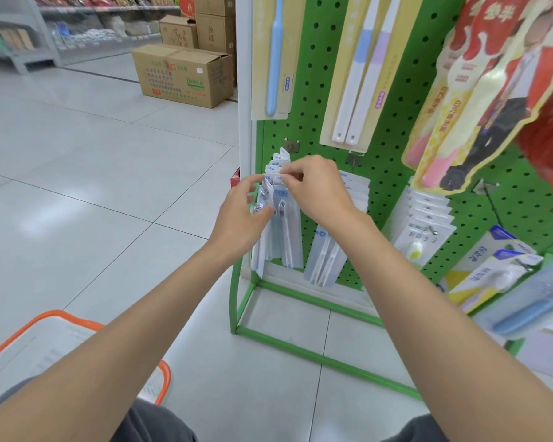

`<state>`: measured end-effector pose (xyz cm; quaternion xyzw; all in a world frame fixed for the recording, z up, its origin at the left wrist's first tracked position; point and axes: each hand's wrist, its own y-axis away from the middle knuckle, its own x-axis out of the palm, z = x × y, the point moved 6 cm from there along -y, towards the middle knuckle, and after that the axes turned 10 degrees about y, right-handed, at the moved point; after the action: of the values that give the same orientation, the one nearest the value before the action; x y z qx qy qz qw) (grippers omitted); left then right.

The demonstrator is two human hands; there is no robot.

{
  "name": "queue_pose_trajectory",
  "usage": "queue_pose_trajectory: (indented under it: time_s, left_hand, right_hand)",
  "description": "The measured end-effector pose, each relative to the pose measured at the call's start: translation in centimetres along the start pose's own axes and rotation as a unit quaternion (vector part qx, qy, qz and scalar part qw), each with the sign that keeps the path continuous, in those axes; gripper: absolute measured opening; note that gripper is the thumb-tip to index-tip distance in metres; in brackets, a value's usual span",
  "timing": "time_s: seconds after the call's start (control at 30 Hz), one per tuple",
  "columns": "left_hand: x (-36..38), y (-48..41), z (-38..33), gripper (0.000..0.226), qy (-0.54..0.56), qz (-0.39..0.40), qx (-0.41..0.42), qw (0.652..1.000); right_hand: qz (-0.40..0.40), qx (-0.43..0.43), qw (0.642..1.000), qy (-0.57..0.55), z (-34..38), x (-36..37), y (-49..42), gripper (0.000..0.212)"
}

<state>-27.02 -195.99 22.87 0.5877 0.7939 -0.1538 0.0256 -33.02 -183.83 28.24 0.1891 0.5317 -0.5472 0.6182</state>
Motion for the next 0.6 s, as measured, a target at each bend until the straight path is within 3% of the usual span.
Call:
queue_pose_trajectory:
  time_s: [0.2,0.4,0.6]
  left_hand:
    - [-0.3,-0.1,0.5,0.033,0.012,-0.041,-0.002,0.999]
    - [-0.4,-0.2,0.7,0.036,0.018,-0.041,-0.013,0.999]
    - [-0.7,-0.5,1.3,0.040,0.014,-0.055,-0.017,0.998]
  right_hand:
    - [0.038,-0.002,0.999,-0.014,0.0,0.6,0.1,0.019]
    - [-0.014,0.013,0.997,-0.075,0.2,0.4,0.0,0.013]
    - [0.034,0.016,0.994,-0.098,0.5,0.8,0.0,0.022]
